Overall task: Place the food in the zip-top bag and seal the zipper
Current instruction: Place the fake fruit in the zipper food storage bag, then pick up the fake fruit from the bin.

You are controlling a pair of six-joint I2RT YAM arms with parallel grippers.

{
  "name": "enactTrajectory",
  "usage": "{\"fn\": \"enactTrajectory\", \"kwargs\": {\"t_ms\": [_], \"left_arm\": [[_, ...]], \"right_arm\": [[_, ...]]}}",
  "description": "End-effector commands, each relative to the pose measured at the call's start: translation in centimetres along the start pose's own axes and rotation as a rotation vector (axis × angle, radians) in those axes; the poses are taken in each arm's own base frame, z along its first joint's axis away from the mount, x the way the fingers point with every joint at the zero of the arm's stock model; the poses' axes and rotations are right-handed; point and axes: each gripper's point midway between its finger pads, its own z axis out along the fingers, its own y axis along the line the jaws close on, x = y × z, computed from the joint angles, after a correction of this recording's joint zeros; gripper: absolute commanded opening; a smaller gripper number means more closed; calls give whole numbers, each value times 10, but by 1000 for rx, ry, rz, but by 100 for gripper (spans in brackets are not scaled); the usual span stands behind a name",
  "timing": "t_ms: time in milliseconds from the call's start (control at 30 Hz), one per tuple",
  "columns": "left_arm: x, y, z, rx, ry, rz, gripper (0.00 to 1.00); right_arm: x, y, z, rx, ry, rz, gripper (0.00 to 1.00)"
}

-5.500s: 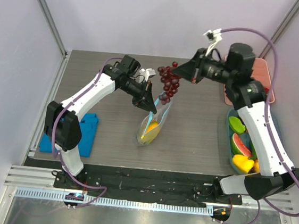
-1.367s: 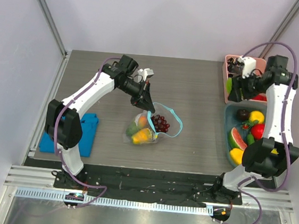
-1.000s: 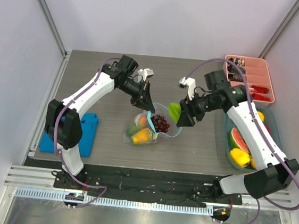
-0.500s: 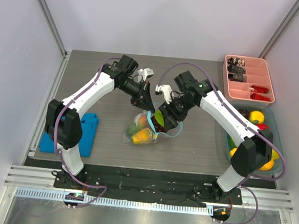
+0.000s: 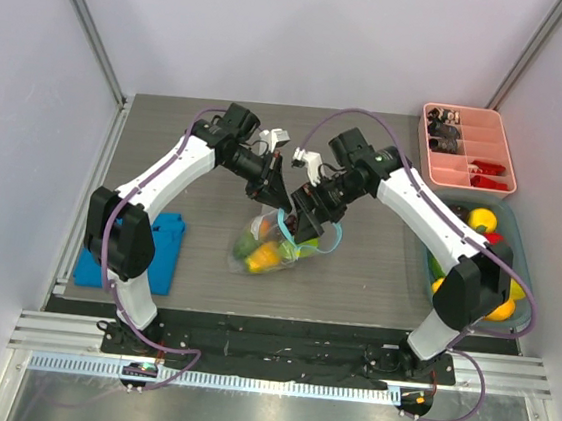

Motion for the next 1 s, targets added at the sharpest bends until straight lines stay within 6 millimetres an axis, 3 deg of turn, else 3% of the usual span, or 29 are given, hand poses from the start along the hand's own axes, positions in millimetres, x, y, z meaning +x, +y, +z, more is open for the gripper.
{"fn": "enactTrajectory", "kwargs": {"t_ms": [0,100,133,233,267,333,467,567,667,733,967], "left_arm": [[5,-13,-8,48,6,24,0],[5,-14,-8,45,0,30,0],[4,-14,-8,48,-1,33,0],[4,-14,-8,47,-2,31,0],[4,-15,-8,47,-2,33,0],[5,-15,-8,46,-4,36,0],[5,-15,-9,44,-6,39,0],[5,-13,-9,44,-7,36,0],[5,-14,-8,49,-7,34,0],[5,-15,-8,50,-7,37,0],[2,-13,-7,45,-3,30,0]], "right_arm": [[13,20,-37,-39,-61,10,96],[26,-20,-71,33,-105,108,94],[26,-36,-87,89,-119,115,93],[49,-93,-133,255,-124,192,91],[72,-125,-158,380,-103,266,90],[94,-152,-178,466,-56,274,90],[159,-217,-239,725,35,432,87],[185,-253,-263,852,84,492,86],[204,-280,-273,916,107,519,86],[208,-292,-269,911,110,530,86],[194,-321,-247,891,32,549,87]]}}
